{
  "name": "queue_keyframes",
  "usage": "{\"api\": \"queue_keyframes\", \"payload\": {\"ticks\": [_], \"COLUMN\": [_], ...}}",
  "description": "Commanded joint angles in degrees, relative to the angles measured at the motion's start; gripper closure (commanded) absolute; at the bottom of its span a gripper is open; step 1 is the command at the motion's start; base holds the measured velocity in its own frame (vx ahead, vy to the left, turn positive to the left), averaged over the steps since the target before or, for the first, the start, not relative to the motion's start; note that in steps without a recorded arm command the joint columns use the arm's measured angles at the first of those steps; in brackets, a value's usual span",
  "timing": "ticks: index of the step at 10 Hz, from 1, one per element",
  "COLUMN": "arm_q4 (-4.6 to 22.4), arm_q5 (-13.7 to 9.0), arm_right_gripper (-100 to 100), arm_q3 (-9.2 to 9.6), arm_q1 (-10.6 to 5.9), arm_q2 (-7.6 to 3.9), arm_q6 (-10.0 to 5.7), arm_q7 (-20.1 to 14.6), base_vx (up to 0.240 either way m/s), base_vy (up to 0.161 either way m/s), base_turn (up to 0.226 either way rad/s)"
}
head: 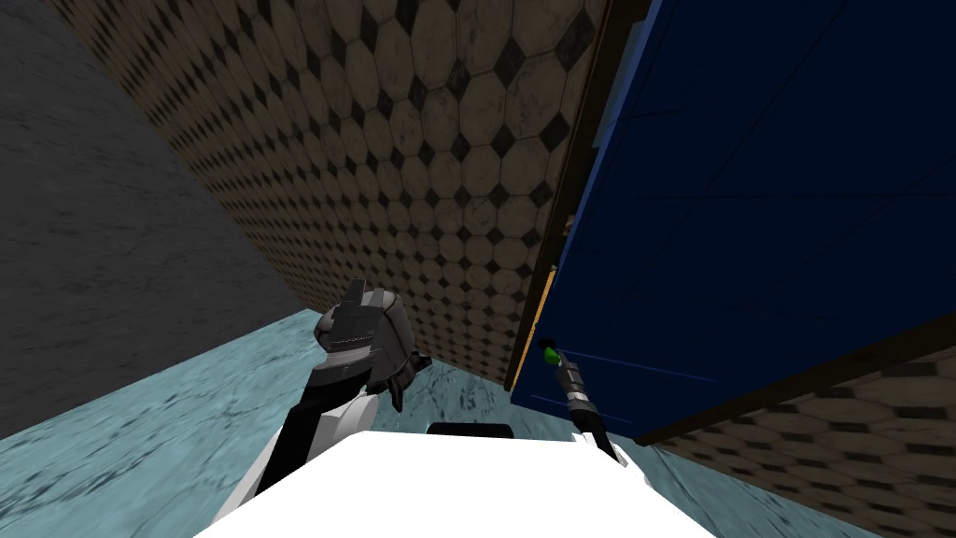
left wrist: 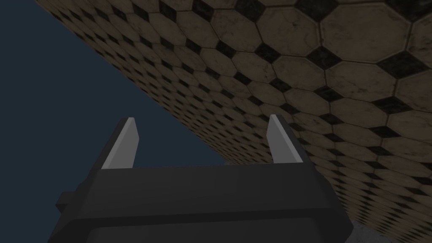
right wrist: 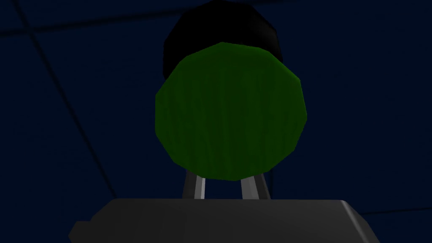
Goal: Pull the door open
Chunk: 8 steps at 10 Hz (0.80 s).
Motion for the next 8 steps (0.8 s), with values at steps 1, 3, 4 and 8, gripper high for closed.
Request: {"api": "queue_keyframes", "payload": {"ticks": [1,3,4,8], "arm_q4": [0.17,0.12,0.12,0.01], "arm_q5": [-0.97,-2.09,-2.09,-4.28], "arm_right_gripper": [100,100,100,100], "arm_q3": [1.23,1.75,1.75,2.75], "arm_q1": [-1.01,-1.09,-1.09,-1.25], "arm_q2": [0.45,0.41,0.41,0.33], "arm_q6": [-0.85,-0.64,-0.64,-0.23], "arm_q7": [-2.86,-5.42,-5.61,-10.36], "base_vx": [-0.038,-0.033,-0.027,-0.032], "base_vy": [-0.017,-0.014,-0.017,-0.011], "base_turn": [0.080,0.045,0.039,0.047]}}
